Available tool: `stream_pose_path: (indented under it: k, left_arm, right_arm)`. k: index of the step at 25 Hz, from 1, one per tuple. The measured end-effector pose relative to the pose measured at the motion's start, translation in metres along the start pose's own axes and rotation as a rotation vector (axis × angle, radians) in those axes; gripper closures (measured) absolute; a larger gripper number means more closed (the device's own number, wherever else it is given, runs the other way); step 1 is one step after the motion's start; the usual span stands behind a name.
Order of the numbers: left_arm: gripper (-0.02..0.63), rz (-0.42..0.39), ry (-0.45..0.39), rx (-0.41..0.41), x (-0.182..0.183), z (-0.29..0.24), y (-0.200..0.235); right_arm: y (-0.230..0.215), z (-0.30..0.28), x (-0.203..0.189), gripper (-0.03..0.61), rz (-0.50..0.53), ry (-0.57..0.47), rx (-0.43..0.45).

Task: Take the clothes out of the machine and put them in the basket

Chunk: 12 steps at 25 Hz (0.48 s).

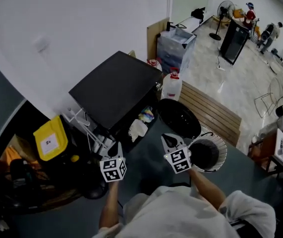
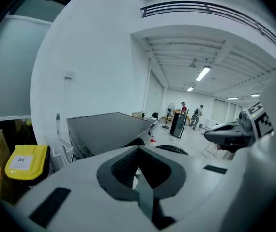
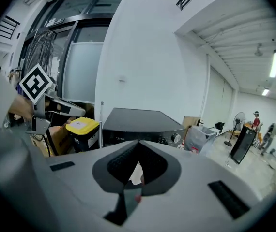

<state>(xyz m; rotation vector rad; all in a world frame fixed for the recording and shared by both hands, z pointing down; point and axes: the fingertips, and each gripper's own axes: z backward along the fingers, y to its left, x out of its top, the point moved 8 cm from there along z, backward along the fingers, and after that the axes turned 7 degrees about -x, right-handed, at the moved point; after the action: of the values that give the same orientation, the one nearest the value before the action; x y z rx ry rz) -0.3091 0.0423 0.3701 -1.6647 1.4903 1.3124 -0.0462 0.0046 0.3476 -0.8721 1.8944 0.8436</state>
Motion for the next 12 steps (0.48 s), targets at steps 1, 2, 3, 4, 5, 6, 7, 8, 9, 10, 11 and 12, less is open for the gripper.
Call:
stream_pose_path:
  k: [1,2,3,4,5,6,7,8,9,10,11,12]
  left_arm:
    - [0.595,0.0,0.006,-0.005,0.0,-0.005,0.003]
    - [0.595,0.001,0.013,-0.009,-0.001,-0.01,0.005]
    - [0.595,0.003,0.02,-0.01,-0.001,-0.014,0.007]
    - [0.595,0.005,0.027,-0.01,-0.002,-0.018,0.009]
    - [0.595,0.005,0.034,-0.009,-0.002,-0.023,0.011]
    - [0.595,0.005,0.042,-0.009,-0.002,-0.03,0.014]
    - [0.595,0.004,0.05,-0.008,-0.003,-0.038,0.018]
    - [0.595,0.001,0.06,-0.007,-0.007,-0.048,0.023]
    - [0.595,-0.001,0.075,-0.003,-0.013,-0.057,0.029]
    - [0.595,0.0,0.095,0.004,-0.021,-0.063,0.032]
    - [0.595,0.005,0.117,0.015,-0.031,-0.066,0.033]
    - [0.595,0.013,0.136,0.03,-0.04,-0.067,0.03]
  right_arm:
    - [0.001,-0.004,-0.002,0.555,-0.001,0.009,0.0]
    - [0.001,-0.007,-0.004,0.557,-0.002,0.019,0.003]
    - [0.002,-0.011,-0.007,0.557,-0.002,0.031,0.007]
    - [0.001,-0.015,-0.01,0.557,-0.003,0.041,0.013]
    - [0.0,-0.02,-0.012,0.557,-0.005,0.05,0.02]
    - [-0.002,-0.028,-0.014,0.557,-0.007,0.058,0.026]
    - [-0.003,-0.039,-0.018,0.557,-0.008,0.066,0.033]
    - [-0.004,-0.052,-0.022,0.557,-0.007,0.074,0.043]
    - [-0.004,-0.065,-0.028,0.557,-0.005,0.085,0.06]
    - [-0.003,-0.075,-0.035,0.556,-0.001,0.098,0.083]
    - [-0.001,-0.082,-0.043,0.557,0.004,0.112,0.111]
    - [0.0,-0.084,-0.05,0.556,0.008,0.123,0.139]
